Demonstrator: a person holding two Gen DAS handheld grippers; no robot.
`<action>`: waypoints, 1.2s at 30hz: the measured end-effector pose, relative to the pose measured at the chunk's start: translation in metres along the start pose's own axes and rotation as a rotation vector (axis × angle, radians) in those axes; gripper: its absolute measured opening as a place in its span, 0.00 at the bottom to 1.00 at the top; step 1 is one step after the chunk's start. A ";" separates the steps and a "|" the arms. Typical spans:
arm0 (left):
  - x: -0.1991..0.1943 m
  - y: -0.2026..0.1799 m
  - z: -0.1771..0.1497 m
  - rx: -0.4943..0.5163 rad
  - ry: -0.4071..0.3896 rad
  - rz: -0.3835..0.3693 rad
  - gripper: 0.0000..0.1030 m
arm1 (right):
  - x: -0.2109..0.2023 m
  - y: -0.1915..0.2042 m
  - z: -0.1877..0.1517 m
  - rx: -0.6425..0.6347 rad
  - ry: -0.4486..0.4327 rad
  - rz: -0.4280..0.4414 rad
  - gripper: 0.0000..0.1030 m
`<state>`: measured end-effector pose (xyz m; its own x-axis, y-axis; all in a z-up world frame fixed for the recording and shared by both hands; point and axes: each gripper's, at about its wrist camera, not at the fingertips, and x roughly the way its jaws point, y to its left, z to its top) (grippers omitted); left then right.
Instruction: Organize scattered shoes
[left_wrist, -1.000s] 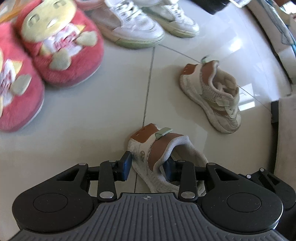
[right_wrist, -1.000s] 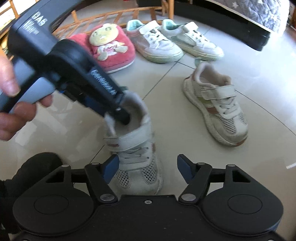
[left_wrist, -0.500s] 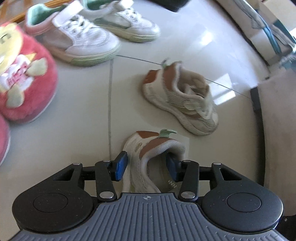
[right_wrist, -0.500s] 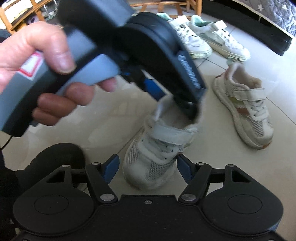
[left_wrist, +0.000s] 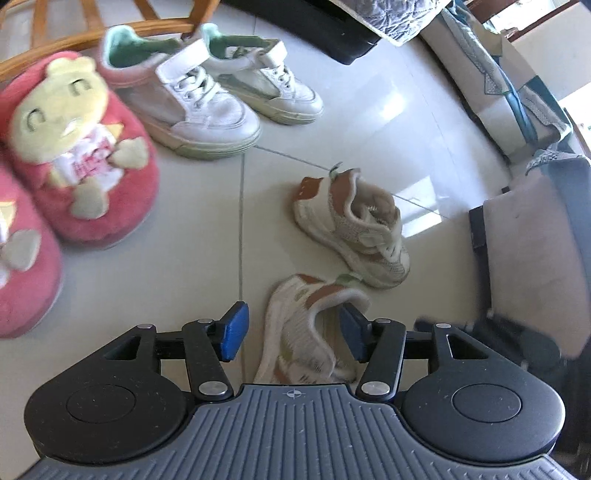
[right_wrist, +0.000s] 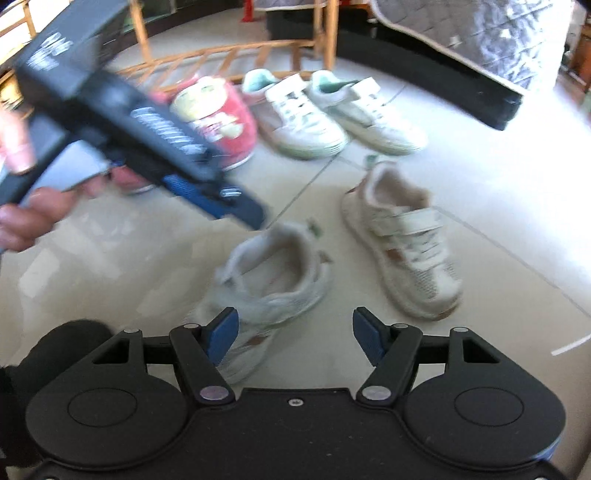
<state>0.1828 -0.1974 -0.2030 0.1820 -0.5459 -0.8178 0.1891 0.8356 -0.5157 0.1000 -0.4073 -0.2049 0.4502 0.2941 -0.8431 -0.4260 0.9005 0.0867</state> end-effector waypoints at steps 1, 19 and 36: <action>-0.001 -0.001 -0.003 0.024 0.016 -0.002 0.54 | 0.000 -0.003 0.002 0.011 -0.006 -0.006 0.70; 0.033 -0.024 -0.051 0.256 0.275 -0.031 0.58 | 0.028 -0.011 0.029 -0.043 0.029 -0.036 0.70; 0.044 -0.014 -0.050 0.187 0.298 0.029 0.59 | 0.050 -0.010 0.033 -0.058 0.089 -0.140 0.70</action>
<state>0.1398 -0.2304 -0.2446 -0.0943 -0.4573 -0.8843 0.3665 0.8099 -0.4579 0.1523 -0.3914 -0.2304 0.4378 0.1352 -0.8889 -0.4101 0.9098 -0.0636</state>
